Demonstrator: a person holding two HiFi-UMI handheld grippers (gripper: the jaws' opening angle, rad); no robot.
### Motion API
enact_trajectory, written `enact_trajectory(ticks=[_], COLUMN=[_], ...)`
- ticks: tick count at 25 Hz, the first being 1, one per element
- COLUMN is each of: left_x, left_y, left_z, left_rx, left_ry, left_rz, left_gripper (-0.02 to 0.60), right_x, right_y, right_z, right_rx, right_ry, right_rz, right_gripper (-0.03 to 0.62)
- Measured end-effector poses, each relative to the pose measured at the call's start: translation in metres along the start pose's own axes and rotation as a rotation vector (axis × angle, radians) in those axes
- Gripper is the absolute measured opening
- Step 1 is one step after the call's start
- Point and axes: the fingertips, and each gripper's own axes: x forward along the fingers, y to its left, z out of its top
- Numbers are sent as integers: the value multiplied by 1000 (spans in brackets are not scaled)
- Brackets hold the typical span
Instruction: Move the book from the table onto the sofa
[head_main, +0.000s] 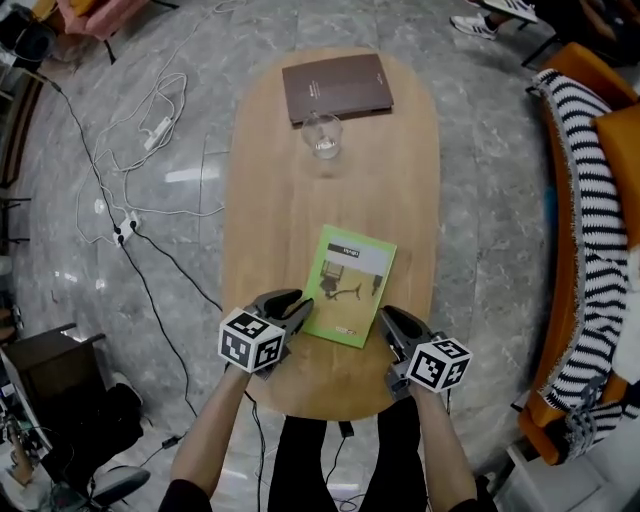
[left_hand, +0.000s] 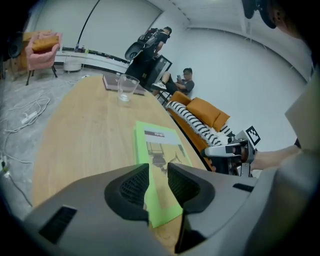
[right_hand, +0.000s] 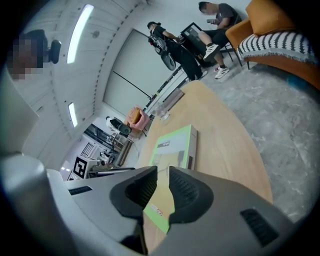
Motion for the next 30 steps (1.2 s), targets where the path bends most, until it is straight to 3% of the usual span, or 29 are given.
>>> enact_trajectory(ticks=[4,13,19,30], left_x=[14,34,38,36], left_y=[16,27,23,23], left_z=[-14,-31,-32,-33], left_rx=[-43,-118,-181,-189], left_ry=[73,168,159,133], left_rz=[-40,-127,-187,-191], left_gripper=[135,137,115,99], right_x=[11,32,35,34], right_y=[-18,-37,-41,-41], right_z=[-13,-32,-34,-34], right_rx=[55,121,166,163], right_ry=[37,101,97,81], right_rz=[-16,-43,-30,-16], right_gripper=[105,126,124,109])
